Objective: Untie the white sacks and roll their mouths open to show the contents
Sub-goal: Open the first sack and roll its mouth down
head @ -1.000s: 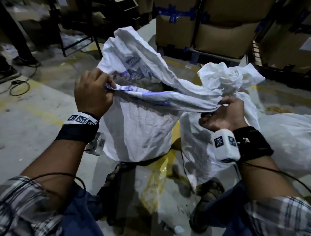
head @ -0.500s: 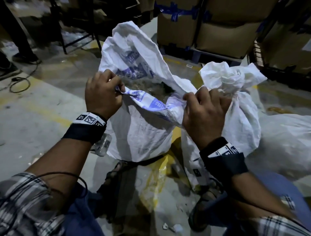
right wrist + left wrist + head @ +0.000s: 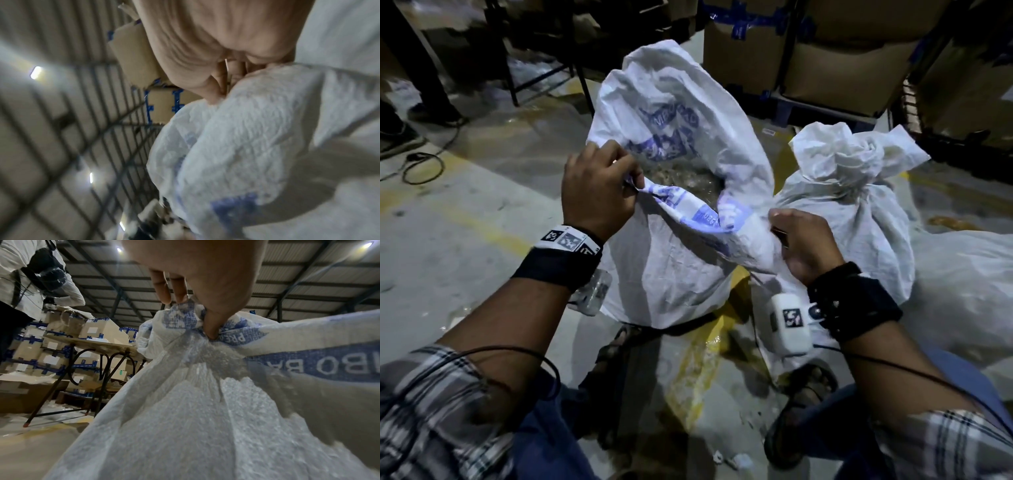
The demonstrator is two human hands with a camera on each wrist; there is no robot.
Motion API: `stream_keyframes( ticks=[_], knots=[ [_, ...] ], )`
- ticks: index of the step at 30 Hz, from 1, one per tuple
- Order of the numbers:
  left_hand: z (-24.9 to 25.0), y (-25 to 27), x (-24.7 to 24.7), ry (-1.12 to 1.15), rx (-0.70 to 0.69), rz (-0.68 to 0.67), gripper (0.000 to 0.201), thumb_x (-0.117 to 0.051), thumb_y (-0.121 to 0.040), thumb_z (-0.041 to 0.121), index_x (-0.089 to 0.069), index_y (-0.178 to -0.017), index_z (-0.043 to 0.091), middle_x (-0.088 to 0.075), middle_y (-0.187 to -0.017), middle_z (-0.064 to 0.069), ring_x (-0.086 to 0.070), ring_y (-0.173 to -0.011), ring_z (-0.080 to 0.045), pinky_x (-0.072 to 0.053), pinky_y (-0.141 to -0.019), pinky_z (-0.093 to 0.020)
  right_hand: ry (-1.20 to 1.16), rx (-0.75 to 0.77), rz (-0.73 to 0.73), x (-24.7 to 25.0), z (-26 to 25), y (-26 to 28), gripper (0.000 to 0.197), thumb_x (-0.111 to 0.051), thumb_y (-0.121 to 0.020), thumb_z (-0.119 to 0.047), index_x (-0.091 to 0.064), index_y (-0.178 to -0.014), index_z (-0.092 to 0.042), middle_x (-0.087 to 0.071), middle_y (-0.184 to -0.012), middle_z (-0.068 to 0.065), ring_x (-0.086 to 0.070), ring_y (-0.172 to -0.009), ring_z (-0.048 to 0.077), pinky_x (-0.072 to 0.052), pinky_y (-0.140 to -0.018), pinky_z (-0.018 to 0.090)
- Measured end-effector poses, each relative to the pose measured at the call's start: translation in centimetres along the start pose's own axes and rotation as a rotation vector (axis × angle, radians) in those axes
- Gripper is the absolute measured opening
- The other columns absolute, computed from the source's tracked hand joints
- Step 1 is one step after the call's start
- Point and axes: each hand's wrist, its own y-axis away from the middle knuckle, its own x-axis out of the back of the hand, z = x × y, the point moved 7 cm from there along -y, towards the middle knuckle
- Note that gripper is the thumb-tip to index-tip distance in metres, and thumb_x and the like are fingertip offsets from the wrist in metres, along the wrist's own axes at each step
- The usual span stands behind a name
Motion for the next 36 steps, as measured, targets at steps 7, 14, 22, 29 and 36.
stream_keyframes(
  ticks=[7, 14, 22, 29, 36],
  knots=[
    [-3.2, 0.1, 0.0, -0.121, 0.137, -0.01, 0.009, -0.057, -0.076, 0.022, -0.063, -0.082, 0.022, -0.059, -0.092, -0.004, -0.052, -0.087, -0.035, -0.035, -0.072, -0.042, -0.849, -0.204, -0.074, 2.3, -4.3, -1.1, 0.076, -0.051, -0.049, 0.022, -0.058, -0.125, 0.014, -0.061, -0.13, 0.028, -0.066, -0.117, 0.033, -0.057, -0.094, 0.041],
    [-3.1, 0.1, -0.6, -0.07, 0.189, -0.011, 0.01, -0.057, -0.072, 0.021, -0.061, -0.081, 0.023, -0.055, -0.09, -0.004, -0.052, -0.084, -0.034, -0.037, -0.072, -0.041, 0.155, 0.298, 0.466, 5.7, -4.7, 0.2, 0.014, -0.051, -0.099, -0.016, -0.054, -0.111, -0.009, -0.061, -0.098, 0.013, -0.062, -0.082, 0.024, -0.054, -0.068, 0.036],
    [-1.2, -0.1, -0.8, -0.077, 0.126, -0.012, 0.009, -0.058, -0.071, 0.023, -0.059, -0.08, 0.025, -0.051, -0.087, 0.001, -0.053, -0.079, -0.031, -0.03, -0.068, -0.038, 1.215, 0.452, 0.315, -0.5, -4.1, 3.3, 0.089, -0.024, -0.08, -0.092, -0.052, -0.055, -0.011, -0.058, -0.058, 0.008, -0.059, -0.063, 0.03, -0.037, -0.052, 0.034],
    [0.4, 0.0, 0.0, -0.055, 0.03, 0.0, 0.008, -0.061, -0.072, 0.022, -0.063, -0.078, 0.025, -0.052, -0.085, 0.001, -0.054, -0.076, -0.029, -0.029, -0.068, -0.037, 0.469, 0.381, 0.306, 2.3, -3.5, 0.5, 0.045, -0.066, -0.093, -0.035, -0.06, -0.059, -0.007, -0.063, -0.067, 0.016, -0.066, -0.075, 0.028, -0.058, -0.082, 0.054],
    [1.4, -0.8, 0.1, -0.134, -0.073, 0.049, 0.004, -0.057, -0.078, 0.023, -0.06, -0.081, 0.024, -0.056, -0.088, 0.003, -0.054, -0.079, -0.029, -0.03, -0.071, -0.039, -0.654, -0.021, -0.058, -0.2, -2.6, 0.1, 0.022, -0.05, -0.101, -0.02, -0.068, -0.109, -0.012, -0.075, -0.105, 0.009, -0.073, -0.092, 0.022, -0.049, -0.1, 0.043]
  ],
)
